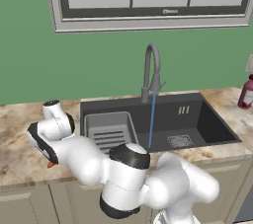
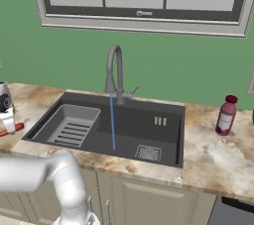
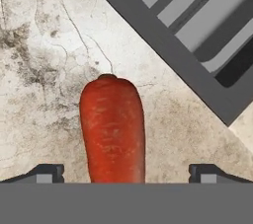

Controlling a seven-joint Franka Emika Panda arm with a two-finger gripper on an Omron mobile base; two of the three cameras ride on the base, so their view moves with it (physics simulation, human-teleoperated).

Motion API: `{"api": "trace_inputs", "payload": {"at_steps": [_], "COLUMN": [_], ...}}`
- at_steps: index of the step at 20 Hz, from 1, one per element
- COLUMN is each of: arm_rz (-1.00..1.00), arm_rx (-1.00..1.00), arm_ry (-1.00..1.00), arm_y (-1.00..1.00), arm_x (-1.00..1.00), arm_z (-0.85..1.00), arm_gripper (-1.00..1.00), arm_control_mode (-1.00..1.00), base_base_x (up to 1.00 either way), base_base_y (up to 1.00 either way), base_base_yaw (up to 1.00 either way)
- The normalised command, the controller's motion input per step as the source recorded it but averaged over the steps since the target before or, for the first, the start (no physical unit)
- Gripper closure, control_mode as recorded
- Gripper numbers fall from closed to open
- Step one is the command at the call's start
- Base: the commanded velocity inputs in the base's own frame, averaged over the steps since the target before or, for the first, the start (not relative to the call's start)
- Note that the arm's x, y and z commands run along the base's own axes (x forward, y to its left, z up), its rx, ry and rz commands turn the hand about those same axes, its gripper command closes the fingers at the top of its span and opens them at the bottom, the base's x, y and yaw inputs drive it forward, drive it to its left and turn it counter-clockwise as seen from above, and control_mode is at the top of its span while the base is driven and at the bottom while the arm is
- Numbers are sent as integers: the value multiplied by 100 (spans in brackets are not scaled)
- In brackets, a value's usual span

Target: Turn on the sink faucet. Then move the carrot from the counter to the sink. Turn off the sink. Move the vegetable from the sink to the pot next to the stove. Finally move the pot to the rear right burner.

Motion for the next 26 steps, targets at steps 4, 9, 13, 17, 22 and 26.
{"api": "trace_inputs", "payload": {"at_steps": [4, 9, 13, 17, 22, 26], "arm_rz": [0, 0, 0, 0, 2, 6], "arm_rx": [0, 0, 0, 0, 1, 6], "arm_ry": [0, 0, 2, 4, -2, -13], "arm_y": [0, 1, 2, 1, -5, -10], "arm_x": [0, 0, 0, 0, 2, 0], "arm_z": [-34, -47, -59, -26, -26, 3], "arm_gripper": [-100, 100, 100, 100, 100, 100], "arm_control_mode": [-100, -100, -100, -100, -100, -100], "base_base_x": [0, 0, 0, 0, 0, 0], "base_base_y": [0, 0, 0, 0, 0, 0], "base_base_yaw": [0, 0, 0, 0, 0, 0]}}
